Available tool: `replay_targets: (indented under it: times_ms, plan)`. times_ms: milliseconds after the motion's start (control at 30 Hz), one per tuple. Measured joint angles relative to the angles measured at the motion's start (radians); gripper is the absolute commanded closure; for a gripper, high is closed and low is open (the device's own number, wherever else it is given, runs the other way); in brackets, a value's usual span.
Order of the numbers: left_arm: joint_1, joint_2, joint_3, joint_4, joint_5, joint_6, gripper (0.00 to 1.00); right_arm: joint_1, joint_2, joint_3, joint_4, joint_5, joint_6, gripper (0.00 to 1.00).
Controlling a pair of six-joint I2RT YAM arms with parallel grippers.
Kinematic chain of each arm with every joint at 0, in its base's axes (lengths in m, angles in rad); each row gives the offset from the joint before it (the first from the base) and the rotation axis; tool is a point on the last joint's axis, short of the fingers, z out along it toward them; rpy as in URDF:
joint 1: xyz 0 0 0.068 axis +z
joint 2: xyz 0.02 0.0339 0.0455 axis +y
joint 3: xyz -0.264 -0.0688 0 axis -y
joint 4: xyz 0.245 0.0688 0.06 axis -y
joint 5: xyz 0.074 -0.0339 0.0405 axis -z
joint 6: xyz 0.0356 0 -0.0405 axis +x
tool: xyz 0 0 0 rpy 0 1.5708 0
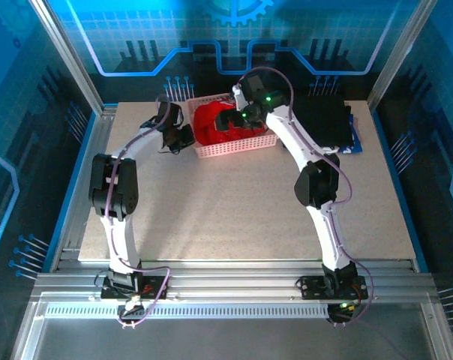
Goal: Fold and stack the t-shirts
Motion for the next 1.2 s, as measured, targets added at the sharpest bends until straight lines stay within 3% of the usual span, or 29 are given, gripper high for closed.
replay_targets:
  times_ms: [200,500,567,700,800,1033,1200]
  plan:
    - [-0.072,-0.148,-0.201,0.012,0.013,-0.016,1.00,0.014,0.066,0.003,0.007,0.129,-0.009,0.00]
    - [-0.121,-0.252,-0.441,-0.069,0.042,-0.097,1.00,0.034,0.210,0.055,0.078,0.162,-0.011,0.06]
    - [-0.121,-0.287,-0.448,-0.069,0.045,-0.116,0.99,0.042,0.242,0.080,0.088,0.165,0.003,0.18]
    - [-0.121,-0.385,-0.446,-0.053,0.056,-0.163,0.61,0.060,0.301,0.129,0.108,0.179,0.044,0.66]
    - [-0.117,-0.429,-0.422,-0.051,0.056,-0.200,0.43,0.059,0.323,0.170,0.111,0.176,0.072,1.00]
    - [-0.064,-0.407,-0.325,-0.020,0.040,-0.282,0.40,0.053,0.258,0.205,0.139,0.134,0.094,1.00]
    - [-0.026,-0.295,-0.228,-0.003,0.018,-0.312,0.39,0.035,0.081,0.268,0.149,0.116,0.112,1.00]
